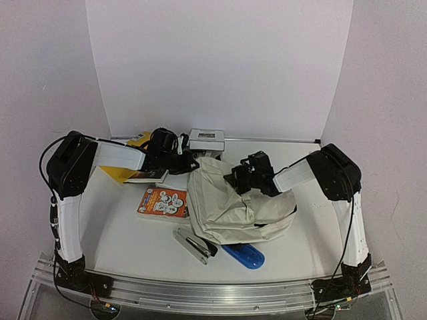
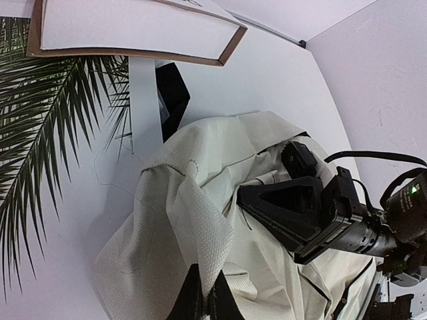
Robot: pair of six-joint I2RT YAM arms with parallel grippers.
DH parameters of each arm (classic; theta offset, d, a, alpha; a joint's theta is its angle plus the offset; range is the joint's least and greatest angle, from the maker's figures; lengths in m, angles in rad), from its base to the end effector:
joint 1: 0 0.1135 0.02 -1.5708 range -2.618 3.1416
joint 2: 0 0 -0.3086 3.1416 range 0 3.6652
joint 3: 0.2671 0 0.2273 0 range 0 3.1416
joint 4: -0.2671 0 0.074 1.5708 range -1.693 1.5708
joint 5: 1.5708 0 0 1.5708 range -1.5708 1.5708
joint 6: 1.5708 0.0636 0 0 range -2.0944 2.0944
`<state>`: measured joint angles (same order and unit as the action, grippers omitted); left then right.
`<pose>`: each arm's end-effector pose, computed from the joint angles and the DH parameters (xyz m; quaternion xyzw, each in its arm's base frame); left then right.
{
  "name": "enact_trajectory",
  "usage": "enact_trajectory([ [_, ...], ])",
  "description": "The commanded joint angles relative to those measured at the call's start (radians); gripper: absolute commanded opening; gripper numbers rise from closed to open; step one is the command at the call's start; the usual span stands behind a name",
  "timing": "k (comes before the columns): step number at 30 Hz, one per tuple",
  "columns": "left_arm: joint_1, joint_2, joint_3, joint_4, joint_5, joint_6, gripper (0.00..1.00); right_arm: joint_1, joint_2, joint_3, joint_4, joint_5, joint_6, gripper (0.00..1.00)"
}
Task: Pack the student bag
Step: Unzip the student bag at the center of the board.
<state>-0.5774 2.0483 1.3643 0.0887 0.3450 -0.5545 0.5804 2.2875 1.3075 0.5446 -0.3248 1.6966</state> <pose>0.3908 -0.2803 0.2205 0.0904 0.8693 -0.3756 0.3084 0.4207 0.3001 0.1409 0.3669 0.7518 0.5389 0.0985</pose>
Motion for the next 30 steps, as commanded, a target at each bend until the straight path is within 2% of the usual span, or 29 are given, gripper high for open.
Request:
enact_trajectory([
  [1,-0.007,-0.064,-0.01,-0.01,-0.012,-0.007,0.0,0.0,0.035,0.005,-0.023,-0.004,0.001,0.0],
  [5,0.004,-0.064,-0.001,-0.054,-0.08,-0.049,0.0,-0.001,-0.058,-0.049,-0.022,0.022,-0.071,0.0],
  [10,0.034,-0.057,-0.019,-0.035,-0.092,-0.136,0.0,0.0,-0.199,-0.145,-0.039,0.029,-0.168,0.0],
  [16,0.045,-0.043,-0.026,-0.025,-0.095,-0.169,0.0,0.0,-0.303,-0.241,-0.089,0.046,-0.241,0.0],
  [30,0.054,-0.033,-0.011,-0.031,-0.115,-0.183,0.0,0.001,-0.418,-0.399,-0.15,0.016,-0.312,0.0],
])
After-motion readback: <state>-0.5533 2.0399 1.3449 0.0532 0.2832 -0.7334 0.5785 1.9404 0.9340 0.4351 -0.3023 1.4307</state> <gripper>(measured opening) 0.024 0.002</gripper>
